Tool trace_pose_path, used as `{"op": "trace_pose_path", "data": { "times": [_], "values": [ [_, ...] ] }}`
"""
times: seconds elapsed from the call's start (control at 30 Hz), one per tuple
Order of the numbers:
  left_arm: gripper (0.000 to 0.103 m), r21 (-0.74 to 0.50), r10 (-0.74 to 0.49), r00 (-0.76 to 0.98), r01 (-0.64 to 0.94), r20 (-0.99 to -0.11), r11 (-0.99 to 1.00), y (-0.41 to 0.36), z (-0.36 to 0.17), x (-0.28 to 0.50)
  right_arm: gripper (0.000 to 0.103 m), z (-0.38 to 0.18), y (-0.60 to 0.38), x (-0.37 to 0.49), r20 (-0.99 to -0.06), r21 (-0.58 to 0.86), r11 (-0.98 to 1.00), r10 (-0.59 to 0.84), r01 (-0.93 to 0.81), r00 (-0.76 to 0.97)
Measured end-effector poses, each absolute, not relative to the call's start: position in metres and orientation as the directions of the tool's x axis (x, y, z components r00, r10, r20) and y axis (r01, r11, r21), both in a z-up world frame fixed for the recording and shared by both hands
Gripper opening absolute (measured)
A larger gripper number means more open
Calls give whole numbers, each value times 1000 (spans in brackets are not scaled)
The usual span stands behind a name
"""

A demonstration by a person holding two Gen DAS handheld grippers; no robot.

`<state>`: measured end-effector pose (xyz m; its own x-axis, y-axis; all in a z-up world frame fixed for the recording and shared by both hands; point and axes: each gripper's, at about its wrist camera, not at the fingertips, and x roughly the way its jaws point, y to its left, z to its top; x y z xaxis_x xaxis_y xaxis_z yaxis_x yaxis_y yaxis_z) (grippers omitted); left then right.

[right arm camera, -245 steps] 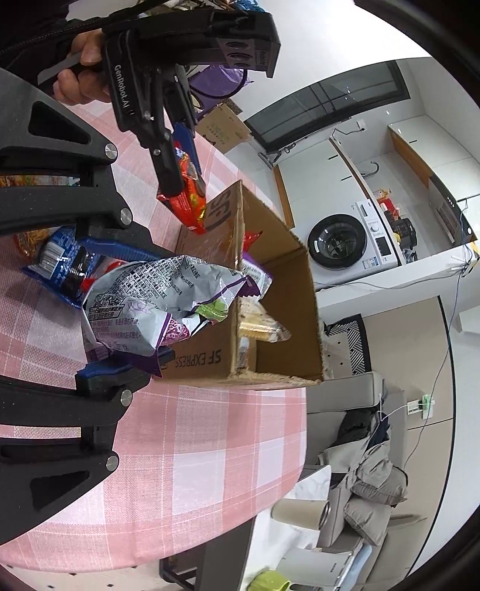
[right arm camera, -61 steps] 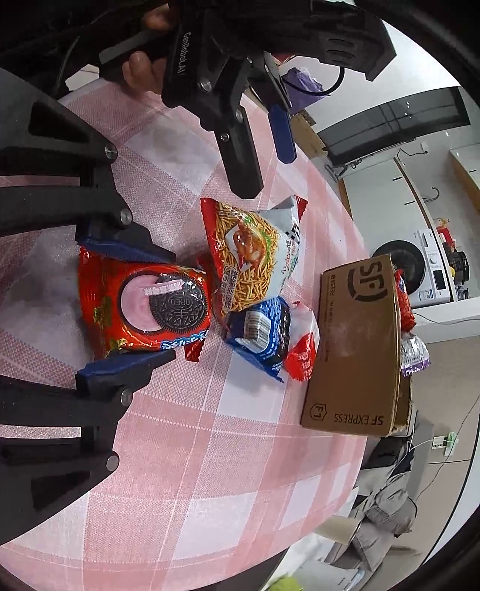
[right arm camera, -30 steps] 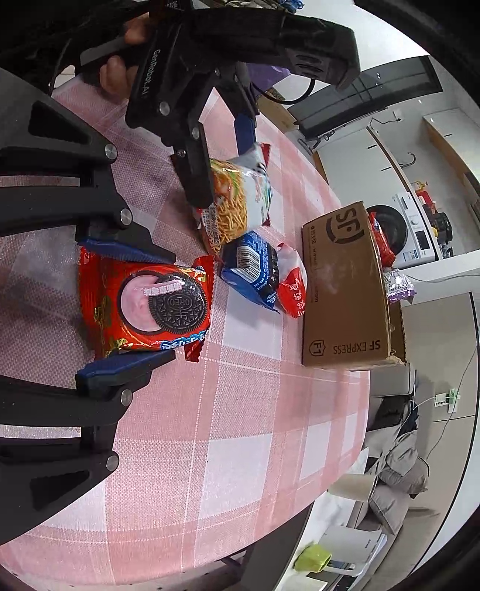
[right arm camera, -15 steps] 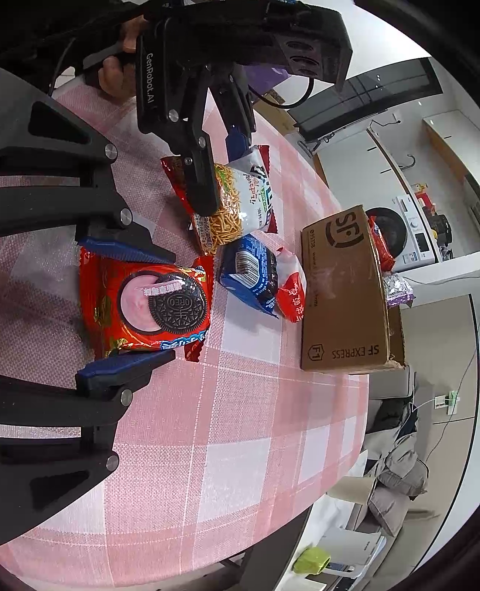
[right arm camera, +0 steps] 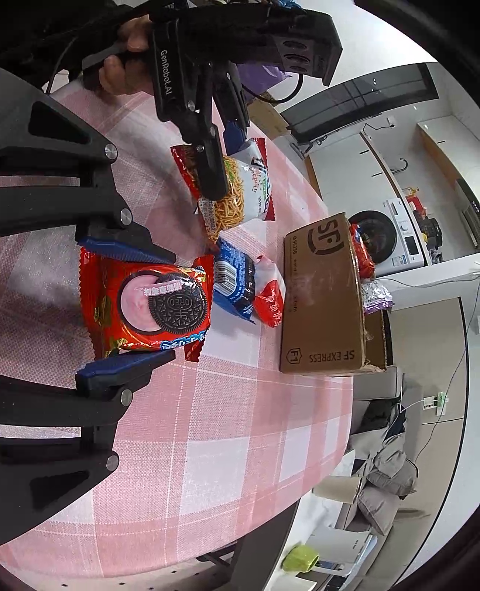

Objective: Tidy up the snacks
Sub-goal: 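Lift both packs and carry them over the cardboard box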

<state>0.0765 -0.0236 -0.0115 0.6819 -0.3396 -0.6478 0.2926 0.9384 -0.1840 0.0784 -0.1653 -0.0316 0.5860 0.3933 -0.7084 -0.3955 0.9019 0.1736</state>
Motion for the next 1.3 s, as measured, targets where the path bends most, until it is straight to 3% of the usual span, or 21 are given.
{"op": "trace_pose_path", "data": {
  "times": [0.77, 1.3],
  "values": [
    [54, -163, -255, 800, 198, -543, 967, 10, 51, 88, 45, 34, -158, 125, -585, 202, 890, 445, -410, 678],
    [54, -117, -209, 845, 174, -493, 978, 4, 88, 145, 45, 70, -162, 184, -498, 260, 892, 452, -370, 740]
  ]
}}
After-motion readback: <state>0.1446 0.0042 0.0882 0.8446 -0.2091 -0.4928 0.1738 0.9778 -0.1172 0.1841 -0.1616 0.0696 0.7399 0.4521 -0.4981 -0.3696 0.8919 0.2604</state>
